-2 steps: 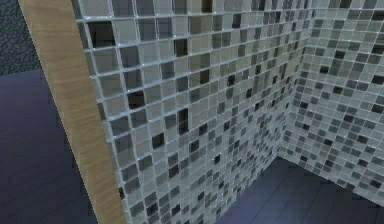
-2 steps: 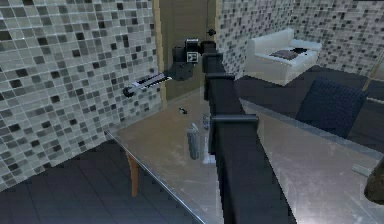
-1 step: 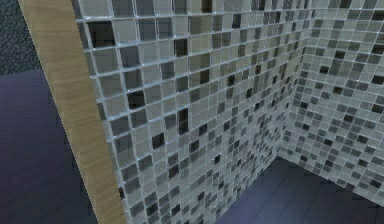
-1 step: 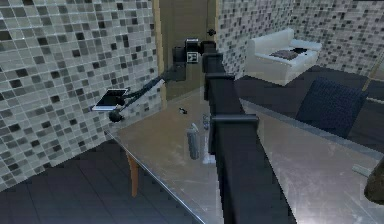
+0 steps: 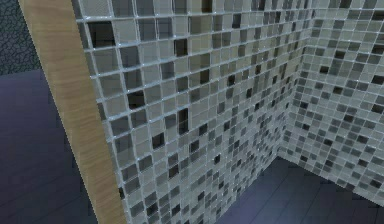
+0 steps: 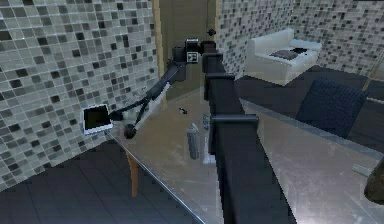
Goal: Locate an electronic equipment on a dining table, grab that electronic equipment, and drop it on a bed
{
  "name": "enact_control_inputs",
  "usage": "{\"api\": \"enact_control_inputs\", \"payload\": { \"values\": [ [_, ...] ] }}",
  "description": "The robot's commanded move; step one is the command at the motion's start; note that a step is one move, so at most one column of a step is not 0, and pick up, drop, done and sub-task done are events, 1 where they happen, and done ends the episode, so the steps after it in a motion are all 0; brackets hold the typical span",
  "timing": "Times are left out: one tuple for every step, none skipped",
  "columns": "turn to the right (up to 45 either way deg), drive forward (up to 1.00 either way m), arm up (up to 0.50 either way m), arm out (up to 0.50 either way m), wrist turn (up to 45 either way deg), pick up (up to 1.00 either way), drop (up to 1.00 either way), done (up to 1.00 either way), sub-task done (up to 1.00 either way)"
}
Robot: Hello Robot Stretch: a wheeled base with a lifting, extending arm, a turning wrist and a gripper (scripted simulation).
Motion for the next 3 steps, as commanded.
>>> {"api": "enact_control_inputs", "payload": {
  "values": [
    [0.0,0.0,0.0,-0.48,0.0,0.0,0.0,0.0,0.0],
    [-45.0,0.0,0.0,0.0,0.0,0.0,0.0,0.0,0.0],
    [-45.0,0.0,0.0,0.0,0.0,0.0,0.0,0.0,0.0]
  ]
}}
